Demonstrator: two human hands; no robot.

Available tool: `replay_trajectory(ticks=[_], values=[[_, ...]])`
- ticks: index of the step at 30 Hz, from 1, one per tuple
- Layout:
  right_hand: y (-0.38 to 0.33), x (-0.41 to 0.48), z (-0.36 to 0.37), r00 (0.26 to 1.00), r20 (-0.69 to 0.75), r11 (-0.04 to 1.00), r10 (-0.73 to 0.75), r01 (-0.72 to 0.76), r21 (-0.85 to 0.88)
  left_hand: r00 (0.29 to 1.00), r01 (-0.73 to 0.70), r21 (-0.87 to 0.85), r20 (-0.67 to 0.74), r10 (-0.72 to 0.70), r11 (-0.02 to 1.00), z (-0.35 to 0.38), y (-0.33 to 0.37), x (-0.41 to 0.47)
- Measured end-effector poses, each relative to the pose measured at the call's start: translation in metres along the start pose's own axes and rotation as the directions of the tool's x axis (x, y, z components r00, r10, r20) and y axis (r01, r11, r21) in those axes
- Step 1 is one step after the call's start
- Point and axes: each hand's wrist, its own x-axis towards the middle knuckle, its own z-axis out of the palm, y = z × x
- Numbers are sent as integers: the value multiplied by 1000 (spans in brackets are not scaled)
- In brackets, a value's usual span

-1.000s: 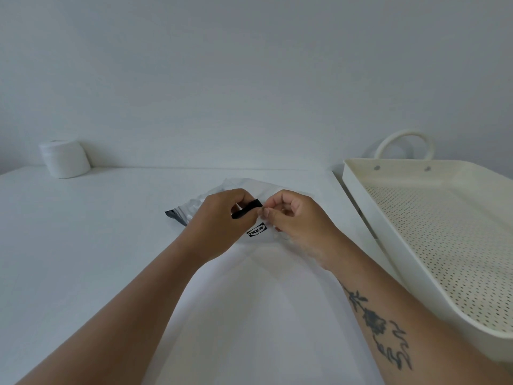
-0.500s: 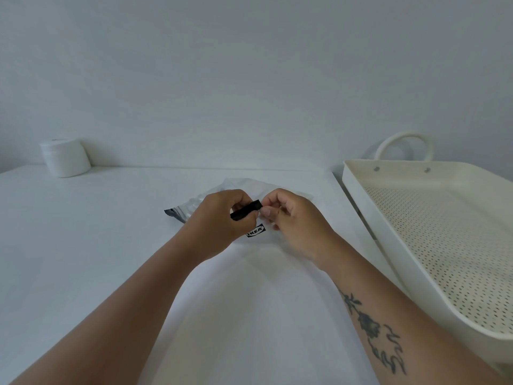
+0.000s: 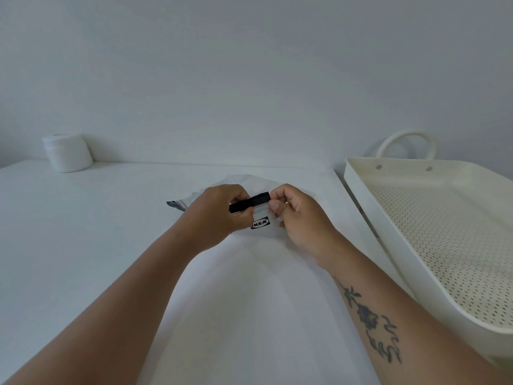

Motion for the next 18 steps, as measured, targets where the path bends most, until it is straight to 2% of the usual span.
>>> replay_trajectory(ticks=[5,9,14,18], values=[[-1,0,-2,997,73,996,38,-44,77,1000,13,-20,15,-13,1000,-3,-2,-2],[-1,-2,-8,992,127,996,11,-23,88,1000,29,-86,-4,-30,996,-2,-1,-2],[-1,-1,-4,1000,-2,998,4,-4,61,1000,11,-99,21,-9,995,0,2,-3],[-3,-2,-3,999,-47,995,21,-16,103,999,44,-102,16,-43,994,-2,-1,-2]])
